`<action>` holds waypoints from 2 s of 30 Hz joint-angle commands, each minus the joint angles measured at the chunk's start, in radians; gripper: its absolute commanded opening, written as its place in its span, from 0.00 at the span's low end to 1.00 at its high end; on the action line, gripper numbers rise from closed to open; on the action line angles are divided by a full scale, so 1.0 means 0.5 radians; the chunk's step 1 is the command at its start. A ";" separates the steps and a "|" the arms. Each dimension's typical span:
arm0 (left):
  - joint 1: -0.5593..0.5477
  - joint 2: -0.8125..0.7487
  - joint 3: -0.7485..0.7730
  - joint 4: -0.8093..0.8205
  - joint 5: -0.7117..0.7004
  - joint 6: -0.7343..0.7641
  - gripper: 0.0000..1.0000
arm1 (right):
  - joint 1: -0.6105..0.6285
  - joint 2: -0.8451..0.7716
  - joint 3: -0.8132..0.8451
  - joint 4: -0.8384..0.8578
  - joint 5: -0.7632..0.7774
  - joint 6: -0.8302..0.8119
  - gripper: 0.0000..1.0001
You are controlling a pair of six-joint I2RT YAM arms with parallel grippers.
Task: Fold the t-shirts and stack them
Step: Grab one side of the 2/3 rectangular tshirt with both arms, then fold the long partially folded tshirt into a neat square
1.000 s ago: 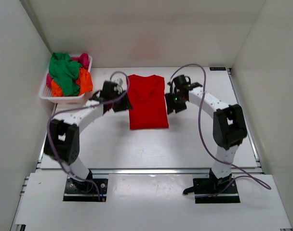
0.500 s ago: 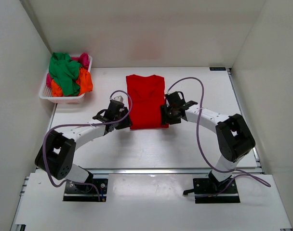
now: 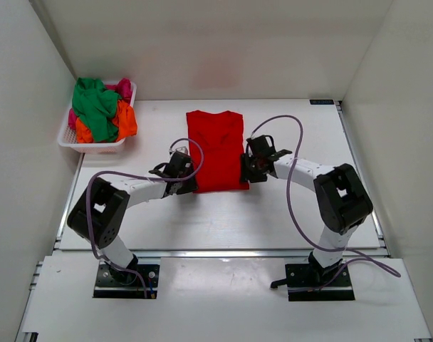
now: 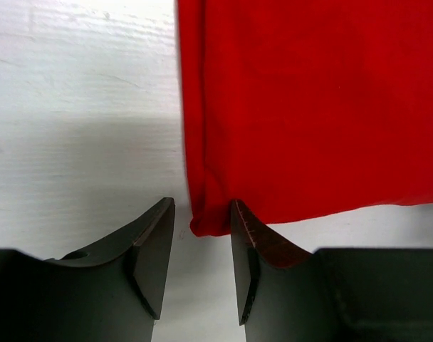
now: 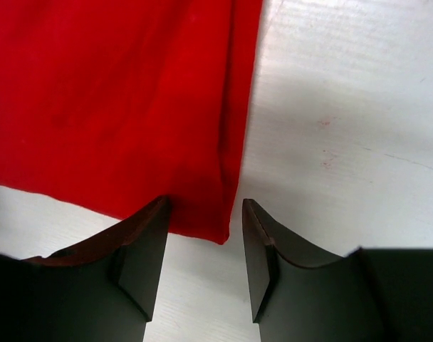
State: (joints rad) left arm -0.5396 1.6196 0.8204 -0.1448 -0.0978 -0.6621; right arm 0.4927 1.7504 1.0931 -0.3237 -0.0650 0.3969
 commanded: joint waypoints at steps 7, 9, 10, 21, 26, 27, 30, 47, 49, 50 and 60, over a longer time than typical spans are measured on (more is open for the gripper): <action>-0.126 0.053 -0.064 0.075 -0.034 -0.099 0.47 | 0.134 0.159 -0.060 -0.046 0.099 0.001 0.37; -0.130 0.086 -0.064 0.084 -0.065 -0.087 0.44 | 0.168 0.178 -0.072 -0.061 0.124 0.007 0.36; -0.139 0.099 -0.073 0.066 -0.065 -0.087 0.42 | 0.180 0.181 -0.091 -0.061 0.130 0.004 0.35; -0.237 -0.253 -0.287 -0.253 -0.007 -0.026 0.00 | 0.300 -0.141 -0.345 -0.245 0.014 -0.045 0.00; -0.405 -0.799 -0.667 -0.477 0.033 -0.194 0.00 | 0.539 -0.570 -0.612 -0.359 -0.048 0.071 0.00; -0.469 -0.861 -0.729 -0.535 0.021 -0.286 0.00 | 0.594 -0.607 -0.676 -0.380 -0.060 0.117 0.00; -0.644 -1.192 -0.843 -0.606 0.003 -0.507 0.00 | 0.775 -0.813 -0.814 -0.405 -0.051 0.288 0.00; -0.057 -0.991 0.178 -0.868 0.364 -0.017 0.00 | -0.190 -0.967 -0.046 -0.951 -0.744 -0.425 0.00; 0.033 -0.871 0.264 -0.800 0.404 0.014 0.00 | -0.270 -0.787 0.099 -0.951 -0.793 -0.474 0.00; 0.097 -0.849 0.286 -0.751 0.413 0.035 0.00 | -0.277 -0.755 0.163 -0.924 -0.793 -0.511 0.00; 0.410 -0.460 0.592 -0.579 0.475 0.164 0.00 | -0.408 -0.117 0.878 -0.865 -0.812 -0.576 0.00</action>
State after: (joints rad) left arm -0.3817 1.3750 1.0439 -0.4557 0.1825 -0.6445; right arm 0.3313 1.6661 1.4143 -0.7319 -0.5064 0.1638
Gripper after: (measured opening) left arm 0.035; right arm 0.030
